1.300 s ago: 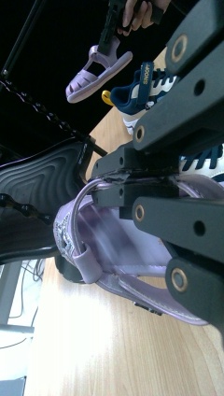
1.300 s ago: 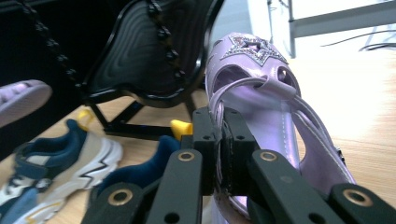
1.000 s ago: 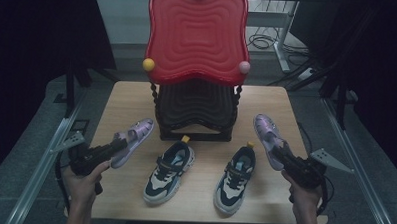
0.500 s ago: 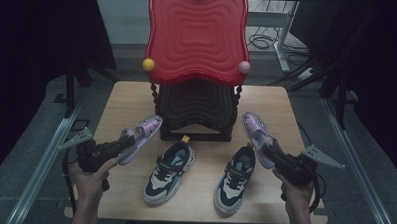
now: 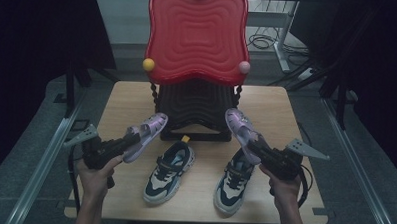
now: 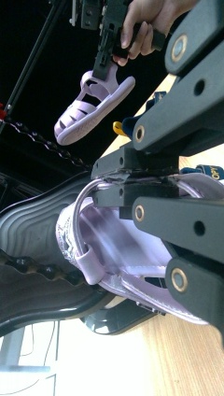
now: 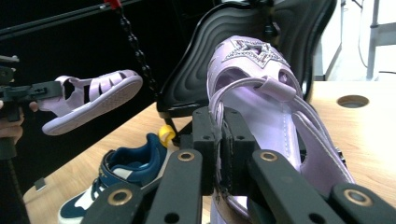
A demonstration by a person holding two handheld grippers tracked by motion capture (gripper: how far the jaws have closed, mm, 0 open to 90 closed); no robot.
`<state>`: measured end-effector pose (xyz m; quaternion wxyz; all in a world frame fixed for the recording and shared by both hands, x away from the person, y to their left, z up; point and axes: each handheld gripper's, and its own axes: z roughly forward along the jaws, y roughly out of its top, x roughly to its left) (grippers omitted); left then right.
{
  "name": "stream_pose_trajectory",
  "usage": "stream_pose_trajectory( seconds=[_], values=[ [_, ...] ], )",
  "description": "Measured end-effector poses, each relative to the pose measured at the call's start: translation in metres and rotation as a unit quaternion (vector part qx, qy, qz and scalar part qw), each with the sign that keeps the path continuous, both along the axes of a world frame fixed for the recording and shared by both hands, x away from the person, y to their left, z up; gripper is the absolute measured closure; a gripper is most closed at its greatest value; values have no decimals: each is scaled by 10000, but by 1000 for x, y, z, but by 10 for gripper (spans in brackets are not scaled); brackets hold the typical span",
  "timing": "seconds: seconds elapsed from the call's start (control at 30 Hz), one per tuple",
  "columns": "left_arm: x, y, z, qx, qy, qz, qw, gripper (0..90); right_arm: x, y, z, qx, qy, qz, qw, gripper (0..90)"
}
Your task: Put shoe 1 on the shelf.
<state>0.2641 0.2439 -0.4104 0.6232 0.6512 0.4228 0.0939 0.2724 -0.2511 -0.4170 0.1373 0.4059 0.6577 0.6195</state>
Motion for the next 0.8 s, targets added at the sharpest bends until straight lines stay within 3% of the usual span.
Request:
stream_pose_trajectory(
  seconds=[0.4,0.8],
  values=[
    [3,-12,6,44,-121,39,9999,868,5,16,0,184,-29,187,9997,857],
    [13,-30,12,104,-227,-51,9997,868,14,32,4,176,-79,325,9993,857]
  ],
)
